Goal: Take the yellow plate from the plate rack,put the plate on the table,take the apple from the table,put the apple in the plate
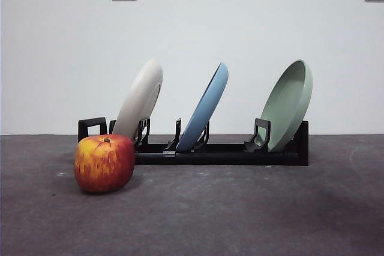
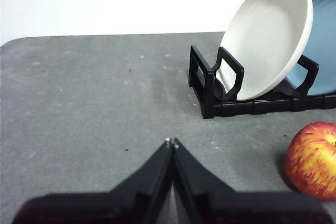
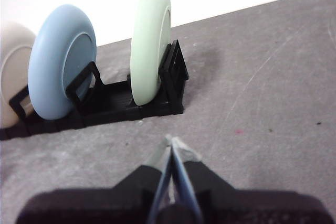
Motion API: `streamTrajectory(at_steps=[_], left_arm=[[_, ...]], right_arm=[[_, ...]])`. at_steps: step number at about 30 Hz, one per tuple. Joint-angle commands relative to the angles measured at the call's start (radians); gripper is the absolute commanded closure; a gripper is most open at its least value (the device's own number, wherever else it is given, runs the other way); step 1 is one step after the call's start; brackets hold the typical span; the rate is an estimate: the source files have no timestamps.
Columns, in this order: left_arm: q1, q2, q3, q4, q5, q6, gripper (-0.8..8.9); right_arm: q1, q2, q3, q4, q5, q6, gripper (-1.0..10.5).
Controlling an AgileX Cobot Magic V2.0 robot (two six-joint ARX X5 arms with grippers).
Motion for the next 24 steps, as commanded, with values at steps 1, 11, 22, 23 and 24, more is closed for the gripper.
streamTrajectory(at_steps=[1, 11, 22, 23, 24], left_arm=[[0.002, -0.003, -0.012, 0.004, 0.002, -0.069, 8.2], [0.002, 0.085, 0.1, -0.031, 0.102, -0.233, 8.2], [0.002, 0.625, 0.592, -0.108, 0.204, -0.195, 8.19], [0.002, 0.686, 0.645, -0.122, 0.24, -0.194, 8.19], [0.002, 0.752, 0.704, -0.143, 0.286, -0.194, 8.19]], right_arm=[[0.0, 0.0, -0.006, -0.016, -0.001, 0.075, 9.5], [0.0, 0.135, 0.149, -0.122, -0.001, 0.101, 9.6], [0.0, 0.621, 0.629, -0.214, -0.218, 0.021, 9.5], [0.0, 0.673, 0.679, -0.237, -0.264, 0.001, 9.5], [0.0, 0.727, 0.73, -0.263, -0.3, -0.026, 9.5]])
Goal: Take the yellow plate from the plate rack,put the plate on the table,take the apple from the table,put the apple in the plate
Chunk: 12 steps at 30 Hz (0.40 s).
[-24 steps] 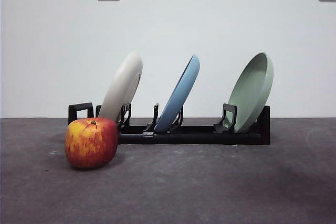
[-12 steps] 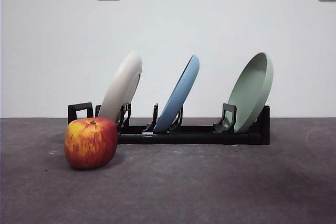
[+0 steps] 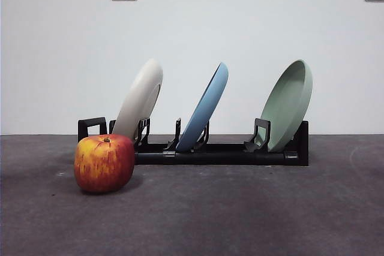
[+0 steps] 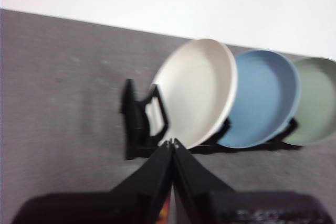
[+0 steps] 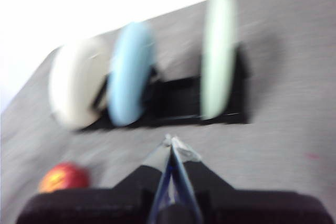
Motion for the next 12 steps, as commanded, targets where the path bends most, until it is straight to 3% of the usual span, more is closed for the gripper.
streamTrajectory(at_steps=[1, 5, 8, 10, 12], left_arm=[[0.002, 0.13, 0.108, -0.037, 0.088, 0.017, 8.18], [0.0, 0.3, 0.262, -0.087, 0.211, 0.035, 8.08], [-0.006, 0.412, 0.366, -0.124, 0.259, 0.035, 6.36], [-0.018, 0.475, 0.426, -0.146, 0.266, 0.036, 5.48], [-0.033, 0.534, 0.482, -0.165, 0.266, 0.048, 5.49]], right_arm=[[0.0, 0.101, 0.094, -0.043, -0.073, -0.071, 9.5], [0.0, 0.216, 0.197, -0.093, -0.114, -0.099, 8.8], [0.001, 0.267, 0.237, -0.099, -0.114, -0.099, 6.6], [0.002, 0.29, 0.256, -0.11, -0.114, -0.099, 6.3], [0.006, 0.304, 0.262, -0.111, -0.114, -0.099, 6.3]])
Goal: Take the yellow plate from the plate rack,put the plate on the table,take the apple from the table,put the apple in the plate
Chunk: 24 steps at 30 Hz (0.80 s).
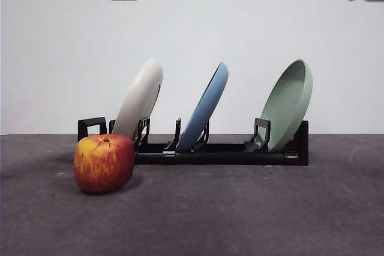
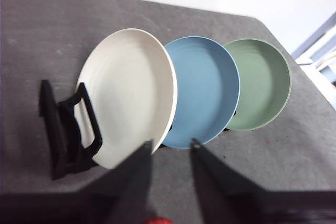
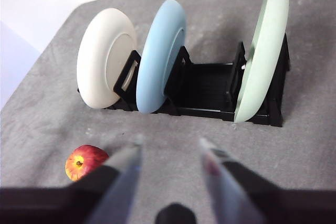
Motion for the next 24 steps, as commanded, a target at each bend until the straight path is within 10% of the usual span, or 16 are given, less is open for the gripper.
streamTrajectory(at_steps=[1, 24], left_arm=[[-0.026, 0.089, 0.077, -0.023, 0.008, 0.033, 5.49], [-0.207, 0.608, 0.382, 0.011, -0.094, 0.036, 5.63]], right_arm=[[0.009, 0.015, 0.007, 0.002, -0.001, -0.012, 6.3], [0.014, 0.029, 0.007, 0.001, 0.003, -0.012, 6.3]])
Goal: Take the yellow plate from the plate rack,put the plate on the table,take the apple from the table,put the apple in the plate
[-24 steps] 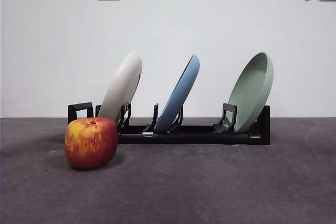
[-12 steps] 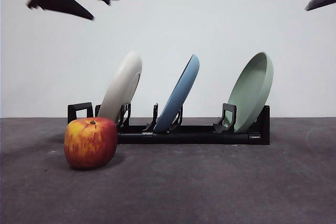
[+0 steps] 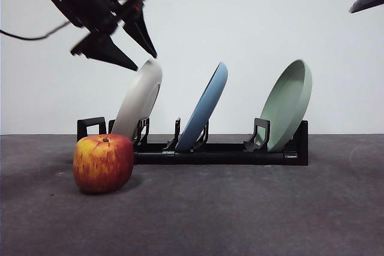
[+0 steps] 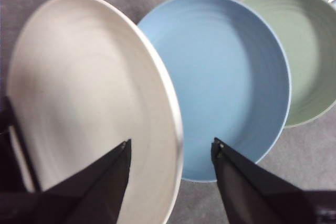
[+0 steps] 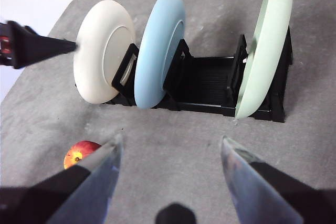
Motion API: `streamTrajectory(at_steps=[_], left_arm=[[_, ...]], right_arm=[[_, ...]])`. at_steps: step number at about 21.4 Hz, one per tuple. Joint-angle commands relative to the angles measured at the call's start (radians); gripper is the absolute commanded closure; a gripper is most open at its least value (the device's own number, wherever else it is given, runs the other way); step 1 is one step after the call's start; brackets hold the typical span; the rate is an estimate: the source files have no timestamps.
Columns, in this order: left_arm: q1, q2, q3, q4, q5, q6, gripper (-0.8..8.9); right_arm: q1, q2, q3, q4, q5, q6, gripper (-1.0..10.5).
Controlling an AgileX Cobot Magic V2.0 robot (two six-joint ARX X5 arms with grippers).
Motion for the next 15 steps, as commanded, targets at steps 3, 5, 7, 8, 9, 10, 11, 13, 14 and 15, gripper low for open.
streamTrajectory(at_steps=[3, 5, 7, 8, 9, 10, 11, 13, 14, 15], left_arm=[[-0.023, 0.023, 0.002, 0.02, -0.074, 0.017, 5.66], [-0.026, 0.023, 0.002, 0.036, -0.077, 0.019, 6.32], [-0.026, 0.023, 0.002, 0.044, -0.073, 0.021, 8.31], [-0.026, 0.023, 0.002, 0.048, -0.071, 0.024, 8.22], [-0.028, 0.022, 0.007, 0.046, -0.067, 0.031, 8.22], [-0.031, 0.021, 0.019, 0.029, -0.066, 0.047, 8.22], [-0.036, 0.018, 0.035, 0.003, -0.067, 0.054, 8.22], [-0.051, 0.001, 0.074, -0.058, -0.072, 0.088, 8.22], [-0.061, -0.013, 0.099, -0.093, -0.074, 0.105, 8.22], [-0.074, -0.027, 0.126, -0.122, -0.073, 0.12, 8.22]], right_arm=[[0.003, 0.002, 0.003, 0.004, 0.002, -0.008, 6.3], [0.003, 0.002, 0.003, 0.004, 0.003, -0.008, 6.3], [0.003, 0.002, 0.003, 0.004, 0.006, -0.008, 6.3], [0.002, 0.002, 0.003, 0.004, 0.006, -0.008, 6.3], [0.002, 0.002, 0.003, 0.004, 0.006, -0.008, 6.3], [0.002, 0.002, 0.003, 0.004, 0.006, -0.008, 6.3], [0.002, 0.002, 0.003, 0.004, 0.006, -0.008, 6.3], [0.002, 0.002, 0.003, 0.004, 0.006, -0.008, 6.3], [0.002, 0.002, 0.003, 0.005, 0.006, -0.008, 6.3], [0.002, 0.002, 0.003, 0.006, 0.006, -0.008, 6.3]])
